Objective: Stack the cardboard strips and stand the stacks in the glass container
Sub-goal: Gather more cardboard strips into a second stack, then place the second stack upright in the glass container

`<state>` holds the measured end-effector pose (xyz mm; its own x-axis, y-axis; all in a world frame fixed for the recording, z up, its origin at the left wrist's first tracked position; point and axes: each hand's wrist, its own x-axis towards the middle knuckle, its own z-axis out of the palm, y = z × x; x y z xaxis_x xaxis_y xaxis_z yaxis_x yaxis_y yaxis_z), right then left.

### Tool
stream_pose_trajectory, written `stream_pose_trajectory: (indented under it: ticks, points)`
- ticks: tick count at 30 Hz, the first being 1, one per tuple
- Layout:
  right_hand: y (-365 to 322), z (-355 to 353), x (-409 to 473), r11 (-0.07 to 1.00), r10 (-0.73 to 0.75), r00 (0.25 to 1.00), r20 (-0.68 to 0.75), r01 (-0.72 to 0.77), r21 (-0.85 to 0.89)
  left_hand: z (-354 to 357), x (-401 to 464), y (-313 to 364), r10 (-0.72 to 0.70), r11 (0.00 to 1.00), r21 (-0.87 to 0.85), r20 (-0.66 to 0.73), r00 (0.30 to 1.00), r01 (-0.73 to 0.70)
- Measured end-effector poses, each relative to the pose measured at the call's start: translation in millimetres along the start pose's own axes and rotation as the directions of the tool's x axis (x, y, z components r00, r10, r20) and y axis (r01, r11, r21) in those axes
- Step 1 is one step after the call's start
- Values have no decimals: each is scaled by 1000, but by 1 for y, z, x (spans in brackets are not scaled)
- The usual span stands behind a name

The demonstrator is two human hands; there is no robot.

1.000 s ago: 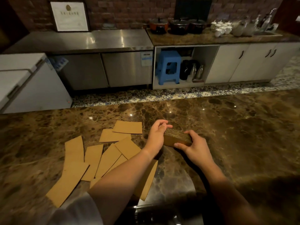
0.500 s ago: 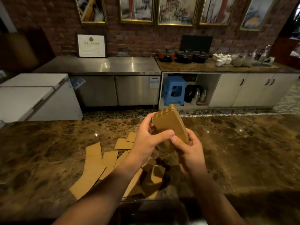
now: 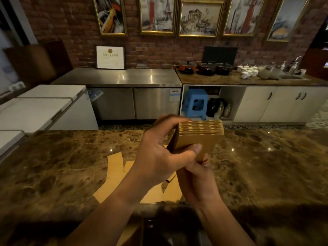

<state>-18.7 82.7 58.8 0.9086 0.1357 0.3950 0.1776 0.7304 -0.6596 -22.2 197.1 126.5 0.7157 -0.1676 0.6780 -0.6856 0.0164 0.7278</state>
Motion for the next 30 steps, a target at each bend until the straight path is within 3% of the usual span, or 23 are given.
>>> stream_pose_trajectory:
  ticks: [3,5,7,9,12,15,17,19,22,24,26,30]
  points:
    - [-8,3,-6,991,13,999,-36,-18,-132,-4,-4,5,24,999,24,21,999,-24]
    - [-12,1,-13,949,3,996,-84,-29,-313,-8,-10,5,12,999,32,30,999,-13]
    - [-20,3,-20,855,-42,993,-110,-21,-518,-13,-18,4,-32,999,42,15,999,32]
    - [-25,6,-30,744,-62,997,-36,22,-667,-17,-31,2,-129,991,43,-13,992,129]
    - [-25,7,-45,669,54,998,20,-21,-743,-22,-57,-5,-278,961,-9,-23,960,278]
    - [-9,4,-61,657,254,966,-45,-206,-725,-29,-83,-17,-448,890,76,-23,894,449]
    - [-1,0,-69,622,377,910,-174,-388,-680,-34,-96,-26,-569,819,81,-22,822,569]
    - [9,-5,-75,500,472,831,-294,-527,-688,-45,-115,-32,-645,757,69,-76,760,649]
    - [13,-15,-88,279,568,693,-444,-669,-689,-72,-146,-38,-579,731,183,-344,739,657]
    - [18,-19,-100,129,624,600,-501,-711,-691,-87,-169,-39,-562,676,211,-472,679,706]
    - [28,-22,-110,-22,647,520,-558,-718,-696,-93,-189,-44,-646,593,192,-467,604,782]
    - [49,-25,-117,-84,645,475,-598,-735,-673,-87,-210,-44,-820,482,-14,-358,446,876]
